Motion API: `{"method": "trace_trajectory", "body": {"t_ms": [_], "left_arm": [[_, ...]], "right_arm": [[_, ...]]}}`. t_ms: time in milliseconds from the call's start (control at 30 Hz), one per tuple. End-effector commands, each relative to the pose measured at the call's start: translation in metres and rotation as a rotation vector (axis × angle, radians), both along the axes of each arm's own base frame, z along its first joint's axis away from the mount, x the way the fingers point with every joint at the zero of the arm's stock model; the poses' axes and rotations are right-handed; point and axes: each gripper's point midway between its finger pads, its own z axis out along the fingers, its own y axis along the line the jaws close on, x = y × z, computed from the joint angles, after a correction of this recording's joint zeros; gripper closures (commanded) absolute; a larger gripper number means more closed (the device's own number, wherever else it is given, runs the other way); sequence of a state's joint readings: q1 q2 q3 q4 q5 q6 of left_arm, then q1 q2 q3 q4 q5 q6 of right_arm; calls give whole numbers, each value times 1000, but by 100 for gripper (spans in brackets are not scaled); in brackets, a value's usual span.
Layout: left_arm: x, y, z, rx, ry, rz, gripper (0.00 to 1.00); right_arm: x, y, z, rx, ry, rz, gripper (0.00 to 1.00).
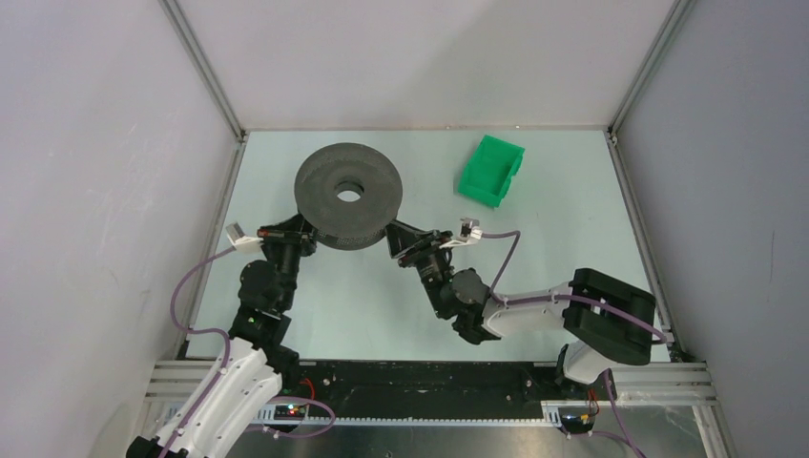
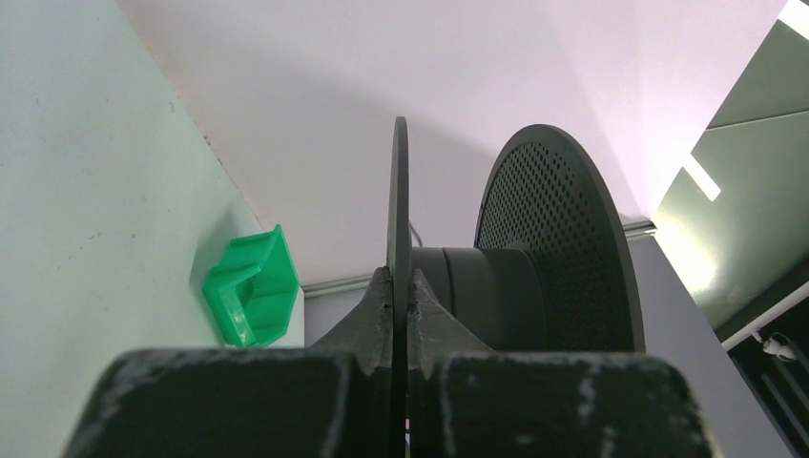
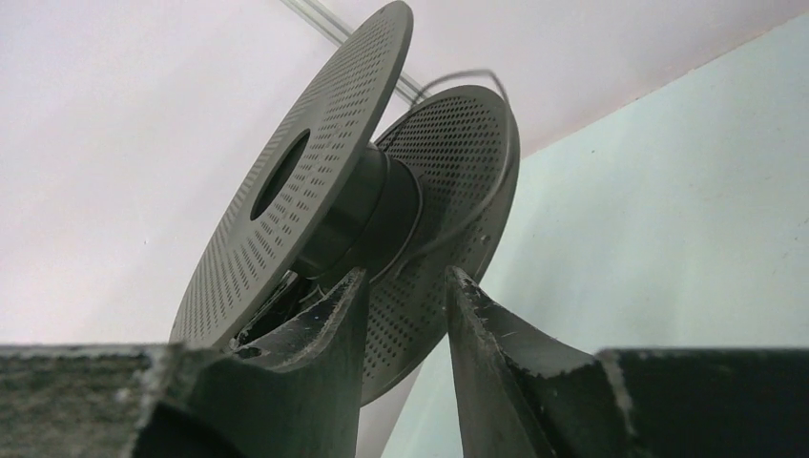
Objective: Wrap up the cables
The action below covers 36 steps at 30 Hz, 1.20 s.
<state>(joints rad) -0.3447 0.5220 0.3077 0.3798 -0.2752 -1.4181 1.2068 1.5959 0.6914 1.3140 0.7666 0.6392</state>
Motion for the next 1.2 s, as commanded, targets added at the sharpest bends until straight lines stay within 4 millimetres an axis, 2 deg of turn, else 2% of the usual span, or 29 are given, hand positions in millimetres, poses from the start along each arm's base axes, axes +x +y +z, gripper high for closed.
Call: {"method": "trace_trajectory", "body": {"t_ms": [0, 167, 333, 433, 467, 500, 533, 567, 600, 633, 667, 700, 733, 767, 800, 833, 867, 900, 933, 967, 1033, 1100, 1133, 1167], "left_arm": [[-20, 1, 62, -144, -195, -43, 100], [-18, 1, 62, -141, -190, -43, 100], [-18, 0, 62, -141, -191, -49, 100], [-21, -4, 64, -121, -201, -72, 100], [-21, -5, 64, -115, -203, -77, 100], [-23, -9, 63, -106, -205, -102, 100], [-24, -10, 61, -100, -203, -111, 100], [-26, -15, 61, -88, -205, -142, 100], [-26, -17, 60, -79, -205, -154, 100], [-28, -22, 59, -65, -206, -188, 100], [-30, -25, 59, -57, -209, -204, 100], [-33, -32, 58, -36, -209, -248, 100], [-34, -34, 59, -26, -213, -267, 100], [-38, -41, 57, -6, -216, -308, 100], [-38, -42, 58, 8, -218, -320, 100], [-41, -47, 56, 42, -225, -356, 100], [-42, -51, 57, 69, -230, -375, 100], [-46, -57, 55, 97, -234, -425, 100], [-50, -66, 53, 136, -239, -484, 100], [-52, -69, 54, 156, -245, -509, 100], [-59, -82, 53, 220, -269, -599, 100], [-68, -95, 60, 299, -314, -696, 100], [-72, -102, 54, 337, -319, -761, 100], [-76, -106, 58, 357, -337, -791, 100]], "right_arm": [[1, -19, 7, -25, -18, -54, 60], [-5, -31, 22, -37, -68, -54, 59], [-7, -45, 20, -71, -91, -59, 59], [-12, -60, 22, -100, -154, -4, 65], [-7, -69, 23, -102, -166, -12, 65], [-12, -76, 25, -113, -191, 22, 65], [-3, -84, 19, -154, -183, 13, 64], [-9, -88, 27, -162, -222, 58, 62], [-1, -92, 15, -235, -210, 90, 60], [8, -110, 24, -249, -232, 65, 56], [3, -105, 15, -316, -248, 142, 53], [14, -123, 20, -365, -288, 115, 51], [3, -116, 14, -419, -336, 229, 51], [16, -136, 17, -456, -363, 198, 50], [4, -132, 14, -492, -420, 312, 49], [14, -149, 15, -516, -432, 295, 47], [3, -147, 12, -543, -477, 394, 46], [11, -161, 15, -554, -475, 383, 45], [1, -159, 14, -572, -514, 466, 44], [4, -167, 15, -575, -510, 472, 43], [-4, -167, 15, -586, -555, 551, 39], [-12, -163, 16, -585, -590, 616, 36], [-15, -160, 17, -590, -623, 645, 35], [-21, -158, 20, -589, -656, 673, 35]]}}
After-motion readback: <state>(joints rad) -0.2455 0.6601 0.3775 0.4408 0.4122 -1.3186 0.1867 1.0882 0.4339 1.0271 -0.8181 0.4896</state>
